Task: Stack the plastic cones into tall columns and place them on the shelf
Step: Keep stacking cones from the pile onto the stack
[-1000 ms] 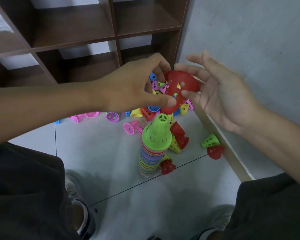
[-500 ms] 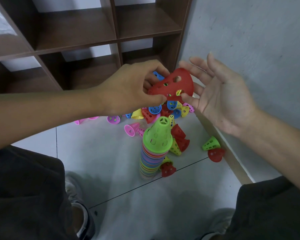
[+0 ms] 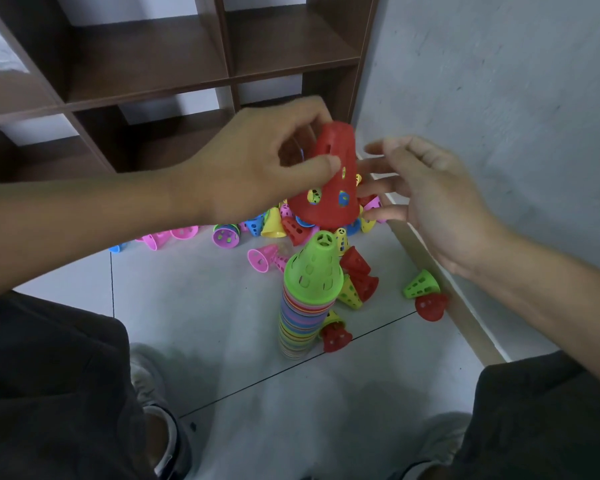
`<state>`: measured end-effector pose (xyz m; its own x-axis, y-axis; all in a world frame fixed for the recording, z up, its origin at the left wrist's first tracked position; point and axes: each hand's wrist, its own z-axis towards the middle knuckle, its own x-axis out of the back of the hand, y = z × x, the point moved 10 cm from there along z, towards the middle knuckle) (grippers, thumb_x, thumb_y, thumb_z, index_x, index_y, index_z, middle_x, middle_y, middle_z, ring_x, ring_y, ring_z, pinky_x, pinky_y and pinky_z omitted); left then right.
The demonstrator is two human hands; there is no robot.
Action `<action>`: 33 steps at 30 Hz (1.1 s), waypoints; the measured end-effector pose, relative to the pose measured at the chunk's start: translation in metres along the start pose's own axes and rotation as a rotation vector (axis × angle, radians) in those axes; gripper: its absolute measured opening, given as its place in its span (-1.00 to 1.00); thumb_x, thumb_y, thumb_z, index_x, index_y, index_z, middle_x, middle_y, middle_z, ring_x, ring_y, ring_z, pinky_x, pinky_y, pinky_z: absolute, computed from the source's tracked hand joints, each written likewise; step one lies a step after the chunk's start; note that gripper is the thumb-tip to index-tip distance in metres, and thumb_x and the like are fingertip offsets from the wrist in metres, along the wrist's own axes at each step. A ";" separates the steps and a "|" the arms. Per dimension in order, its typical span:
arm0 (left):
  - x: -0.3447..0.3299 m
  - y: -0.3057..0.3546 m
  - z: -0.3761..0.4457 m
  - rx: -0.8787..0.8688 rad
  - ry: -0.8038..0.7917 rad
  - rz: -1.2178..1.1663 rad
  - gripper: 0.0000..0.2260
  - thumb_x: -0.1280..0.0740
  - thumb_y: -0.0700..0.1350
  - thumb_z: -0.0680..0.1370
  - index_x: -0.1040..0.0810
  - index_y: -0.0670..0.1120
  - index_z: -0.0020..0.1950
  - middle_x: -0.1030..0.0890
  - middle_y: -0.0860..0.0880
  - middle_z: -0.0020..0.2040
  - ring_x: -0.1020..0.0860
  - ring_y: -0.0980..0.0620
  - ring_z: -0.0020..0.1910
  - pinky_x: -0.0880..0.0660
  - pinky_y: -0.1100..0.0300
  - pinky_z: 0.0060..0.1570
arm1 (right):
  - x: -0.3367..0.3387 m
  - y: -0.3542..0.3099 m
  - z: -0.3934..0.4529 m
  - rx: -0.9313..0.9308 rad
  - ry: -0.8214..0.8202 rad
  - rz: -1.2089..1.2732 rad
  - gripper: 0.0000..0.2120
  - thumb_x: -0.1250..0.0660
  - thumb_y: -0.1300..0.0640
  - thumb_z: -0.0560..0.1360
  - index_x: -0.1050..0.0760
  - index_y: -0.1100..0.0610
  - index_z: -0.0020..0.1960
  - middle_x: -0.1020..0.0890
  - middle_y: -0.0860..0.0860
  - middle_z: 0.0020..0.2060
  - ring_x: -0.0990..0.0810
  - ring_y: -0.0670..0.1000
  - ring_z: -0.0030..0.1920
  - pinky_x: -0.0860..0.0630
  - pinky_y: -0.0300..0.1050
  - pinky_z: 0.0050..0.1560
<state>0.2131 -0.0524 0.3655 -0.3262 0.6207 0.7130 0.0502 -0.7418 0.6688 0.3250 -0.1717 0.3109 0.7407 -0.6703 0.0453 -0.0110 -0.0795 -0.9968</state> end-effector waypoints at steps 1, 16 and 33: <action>-0.005 0.003 -0.001 -0.027 -0.034 0.045 -0.68 -0.31 0.20 0.55 -0.50 0.02 0.18 -0.65 0.12 0.03 -0.64 0.16 0.01 -0.62 0.27 -0.04 | 0.001 0.001 0.000 -0.002 0.005 -0.016 -0.78 -0.18 0.07 0.70 -0.55 0.14 0.13 -0.71 0.01 -0.10 -0.69 0.02 -0.12 -0.62 -0.16 -0.27; -0.047 -0.004 -0.011 -0.116 -0.334 0.204 -0.56 -0.29 0.32 0.50 -0.51 0.05 0.22 -0.65 0.08 -0.18 -0.64 0.09 -0.22 -0.61 0.03 -0.17 | 0.012 0.011 0.009 -0.034 0.043 -0.108 -0.81 -0.19 0.05 0.69 -0.56 0.07 0.13 -0.72 0.02 0.00 -0.72 -0.01 -0.11 -0.64 -0.14 -0.22; -0.061 -0.090 0.026 0.031 -0.284 0.340 -0.78 -0.30 0.19 0.58 -0.55 0.10 0.12 -0.68 0.15 -0.17 -0.61 0.23 -0.22 -0.63 0.01 -0.15 | 0.073 0.130 0.083 -0.144 -0.055 -0.703 -0.92 -0.30 0.03 0.63 -0.54 -0.01 0.07 -0.64 0.03 0.01 -0.64 0.06 -0.09 -0.66 0.11 -0.01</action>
<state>0.2533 -0.0169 0.2669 -0.0141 0.3907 0.9204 0.1396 -0.9107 0.3887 0.4330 -0.1697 0.1793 0.6375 -0.3873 0.6660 0.3953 -0.5776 -0.7142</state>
